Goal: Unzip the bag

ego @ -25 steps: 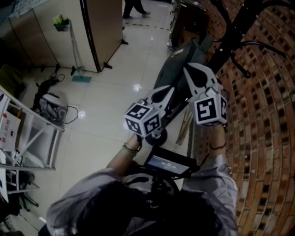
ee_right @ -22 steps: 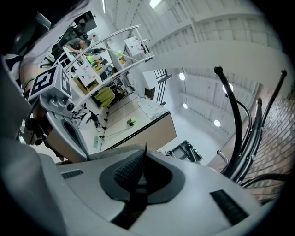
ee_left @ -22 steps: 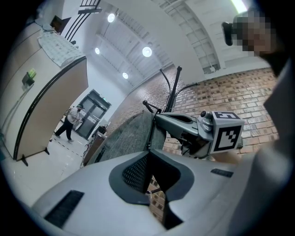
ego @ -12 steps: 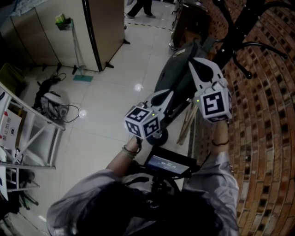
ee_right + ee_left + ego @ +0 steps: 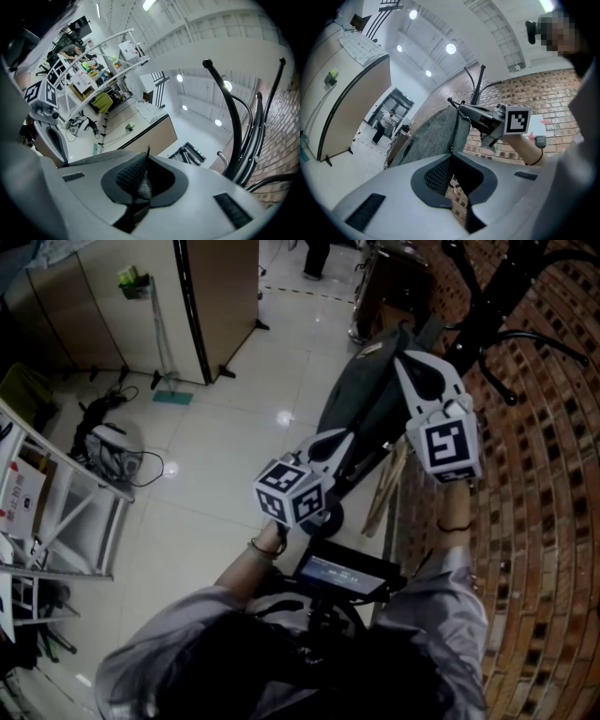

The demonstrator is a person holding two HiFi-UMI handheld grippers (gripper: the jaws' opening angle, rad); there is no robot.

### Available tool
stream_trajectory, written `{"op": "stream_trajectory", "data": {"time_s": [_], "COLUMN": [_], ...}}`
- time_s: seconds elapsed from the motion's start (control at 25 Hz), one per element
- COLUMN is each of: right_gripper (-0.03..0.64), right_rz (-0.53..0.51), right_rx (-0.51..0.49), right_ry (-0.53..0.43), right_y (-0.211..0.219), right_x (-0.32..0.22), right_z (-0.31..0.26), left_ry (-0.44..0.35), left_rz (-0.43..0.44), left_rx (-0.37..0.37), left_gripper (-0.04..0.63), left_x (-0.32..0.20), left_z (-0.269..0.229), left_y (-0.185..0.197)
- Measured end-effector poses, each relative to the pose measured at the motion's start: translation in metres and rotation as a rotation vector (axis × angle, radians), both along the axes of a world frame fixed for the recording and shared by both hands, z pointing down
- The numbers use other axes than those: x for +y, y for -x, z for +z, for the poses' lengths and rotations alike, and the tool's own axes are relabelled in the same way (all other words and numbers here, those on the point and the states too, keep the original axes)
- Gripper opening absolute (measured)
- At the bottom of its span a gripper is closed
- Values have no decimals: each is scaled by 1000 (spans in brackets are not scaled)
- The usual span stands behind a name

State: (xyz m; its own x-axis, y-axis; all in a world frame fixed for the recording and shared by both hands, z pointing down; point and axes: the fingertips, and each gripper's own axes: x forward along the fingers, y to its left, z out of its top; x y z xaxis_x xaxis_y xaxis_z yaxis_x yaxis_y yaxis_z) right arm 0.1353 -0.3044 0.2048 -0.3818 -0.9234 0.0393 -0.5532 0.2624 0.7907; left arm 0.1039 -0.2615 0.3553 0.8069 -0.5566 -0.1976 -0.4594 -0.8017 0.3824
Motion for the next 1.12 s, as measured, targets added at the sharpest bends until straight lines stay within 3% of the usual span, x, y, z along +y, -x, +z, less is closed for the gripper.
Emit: {"op": "stream_trajectory", "data": {"time_s": [1.12], "right_gripper": [17], "right_rz": [-10], "right_rx": [-66], "right_ry": [25], "right_y": [-9], "right_x": [-21], "right_z": [-18], "left_ry": [33], "left_rz": [-3], "left_rx": [-62], "left_gripper": [9], "left_x": [13], "left_z": [46], "left_y": [10]}}
